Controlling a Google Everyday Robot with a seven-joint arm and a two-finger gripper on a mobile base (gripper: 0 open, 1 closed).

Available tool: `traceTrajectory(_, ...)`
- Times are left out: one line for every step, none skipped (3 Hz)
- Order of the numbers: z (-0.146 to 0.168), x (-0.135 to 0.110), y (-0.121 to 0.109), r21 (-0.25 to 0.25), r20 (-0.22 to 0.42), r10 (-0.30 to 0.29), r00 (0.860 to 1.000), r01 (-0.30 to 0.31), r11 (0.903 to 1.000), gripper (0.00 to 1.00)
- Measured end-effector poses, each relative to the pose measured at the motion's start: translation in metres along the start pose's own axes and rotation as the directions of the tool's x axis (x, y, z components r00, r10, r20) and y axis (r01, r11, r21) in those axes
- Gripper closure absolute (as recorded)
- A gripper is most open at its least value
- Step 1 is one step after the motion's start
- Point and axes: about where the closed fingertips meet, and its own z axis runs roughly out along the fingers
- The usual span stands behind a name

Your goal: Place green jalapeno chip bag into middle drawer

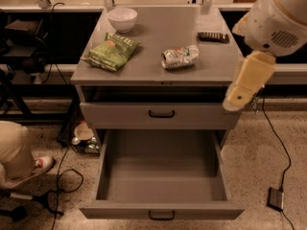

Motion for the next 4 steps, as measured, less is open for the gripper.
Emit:
traceTrajectory(0.038, -0.069, -0.015, 0.0, 0.143, 0.02, 0.989, -0.021, 0.9998, 0.0)
traceTrajectory(0.038, -0.069, -0.015, 0.0, 0.143, 0.02, 0.989, -0.02, 0.9998, 0.0)
traceTrajectory(0.043, -0.072, -0.017, 0.001, 0.153, 0.029, 0.988, -0.029, 0.9996, 0.0)
traceTrajectory(0.074, -0.093, -0.038, -0.004, 0.23, 0.045, 0.972, -0.045, 0.999, 0.0)
